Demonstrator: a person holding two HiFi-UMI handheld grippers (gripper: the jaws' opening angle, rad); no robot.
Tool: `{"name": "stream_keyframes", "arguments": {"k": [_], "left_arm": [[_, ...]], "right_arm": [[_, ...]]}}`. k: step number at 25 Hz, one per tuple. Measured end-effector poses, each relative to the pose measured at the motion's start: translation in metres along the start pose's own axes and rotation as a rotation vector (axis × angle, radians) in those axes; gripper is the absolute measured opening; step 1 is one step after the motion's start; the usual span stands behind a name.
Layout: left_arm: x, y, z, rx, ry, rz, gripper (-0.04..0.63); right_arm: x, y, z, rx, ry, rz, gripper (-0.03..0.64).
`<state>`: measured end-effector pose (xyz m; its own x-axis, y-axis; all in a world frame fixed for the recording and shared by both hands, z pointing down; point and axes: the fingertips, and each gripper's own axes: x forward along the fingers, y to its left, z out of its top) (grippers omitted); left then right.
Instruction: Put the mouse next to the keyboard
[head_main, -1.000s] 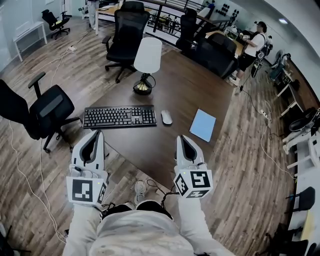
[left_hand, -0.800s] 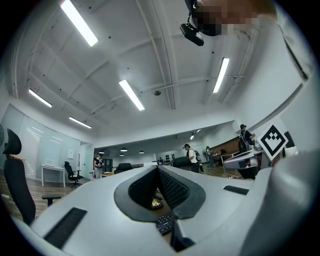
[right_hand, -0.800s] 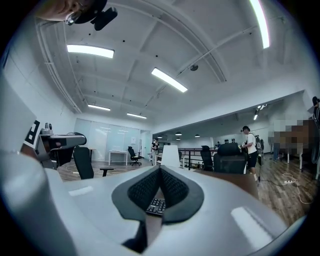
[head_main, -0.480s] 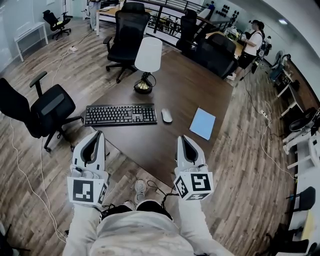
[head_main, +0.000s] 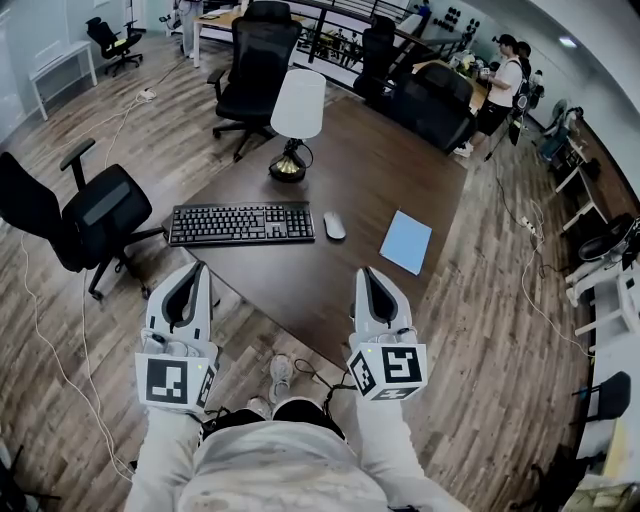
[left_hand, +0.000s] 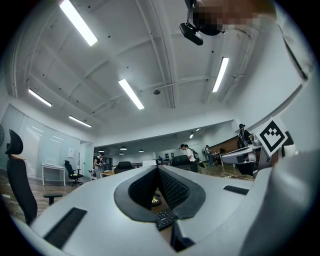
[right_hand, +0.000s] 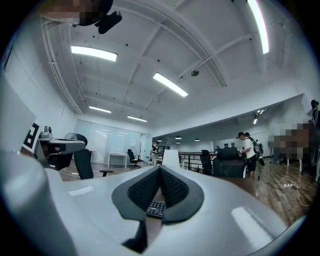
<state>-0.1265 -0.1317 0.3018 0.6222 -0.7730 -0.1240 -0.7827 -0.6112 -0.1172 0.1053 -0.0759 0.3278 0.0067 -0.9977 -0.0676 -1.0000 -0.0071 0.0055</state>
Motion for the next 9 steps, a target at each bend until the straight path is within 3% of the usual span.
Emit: {"name": "stream_keyframes", "arguments": {"k": [9], "left_arm": [[-0.001, -0.0019, 0.0012, 0.0, 0.001, -0.003, 0.005]], "right_arm": [[-0.0023, 0.0009, 0.0048, -0.004, -0.009, 0.001, 0.011]]}}
